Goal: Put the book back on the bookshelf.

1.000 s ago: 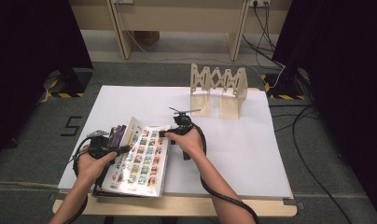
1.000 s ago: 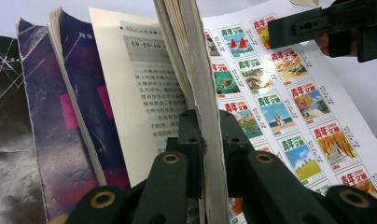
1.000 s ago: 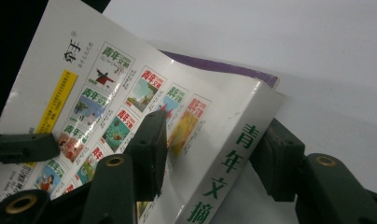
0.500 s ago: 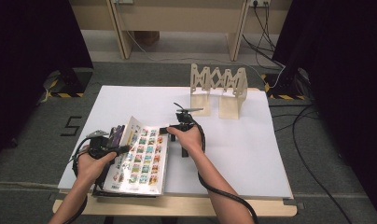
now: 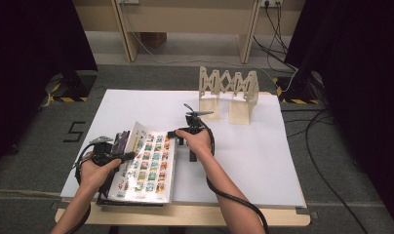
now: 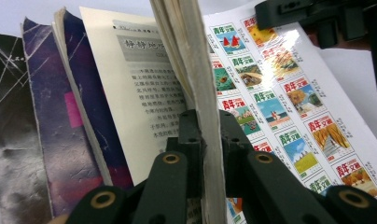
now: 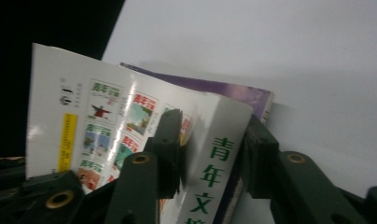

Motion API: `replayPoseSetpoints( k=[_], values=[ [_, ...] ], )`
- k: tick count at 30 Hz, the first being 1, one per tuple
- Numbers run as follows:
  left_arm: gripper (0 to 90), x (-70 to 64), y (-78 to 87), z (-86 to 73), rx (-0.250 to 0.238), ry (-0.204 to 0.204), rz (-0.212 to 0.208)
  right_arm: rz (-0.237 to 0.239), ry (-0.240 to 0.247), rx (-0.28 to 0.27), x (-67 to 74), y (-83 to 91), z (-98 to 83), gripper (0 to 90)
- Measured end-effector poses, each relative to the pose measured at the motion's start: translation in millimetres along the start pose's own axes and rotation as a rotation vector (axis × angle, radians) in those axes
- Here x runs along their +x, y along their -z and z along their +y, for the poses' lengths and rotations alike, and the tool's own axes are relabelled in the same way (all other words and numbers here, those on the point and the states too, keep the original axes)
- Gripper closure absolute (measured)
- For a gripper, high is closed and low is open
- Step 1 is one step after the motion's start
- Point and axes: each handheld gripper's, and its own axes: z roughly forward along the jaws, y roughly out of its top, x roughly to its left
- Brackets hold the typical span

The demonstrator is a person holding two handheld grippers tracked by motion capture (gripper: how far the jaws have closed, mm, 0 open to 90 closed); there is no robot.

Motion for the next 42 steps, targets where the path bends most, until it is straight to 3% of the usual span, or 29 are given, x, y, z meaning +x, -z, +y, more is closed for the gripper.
replayPoseSetpoints(
  k=[8, 13, 18, 22, 26, 30, 42],
  values=[
    [70.8, 7.4, 2.1, 1.9, -0.001, 0.012, -0.028, -0.005, 0.057, -0.012, 18.5, 9.1, 4.7, 67.9],
    [50.4, 17.5, 4.5, 0.0, -0.050, 0.026, 0.044, 0.001, 0.060, -0.033, 22.5, 15.8, 6.1, 68.8],
    [42.0, 28.5, 15.1, 2.3, -0.113, 0.017, 0.145, -0.010, 0.071, -0.037, 27.8, 22.7, 8.0, 69.4],
    [40.5, 40.1, 20.7, 1.9, -0.133, 0.010, 0.222, -0.027, 0.079, -0.045, 31.9, 27.5, 8.9, 69.8],
    [40.5, 55.0, 24.5, -2.5, -0.163, 0.052, 0.260, -0.028, 0.084, -0.052, 33.5, 34.1, 10.1, 70.2],
    [40.5, 64.6, 27.3, -6.5, -0.176, 0.065, 0.307, -0.034, 0.079, -0.057, 33.3, 42.6, 11.8, 70.7],
    [40.5, 74.9, 18.7, -16.9, -0.187, 0.066, 0.353, -0.033, 0.097, -0.093, 38.6, 66.5, 17.3, 72.6]
  ],
)
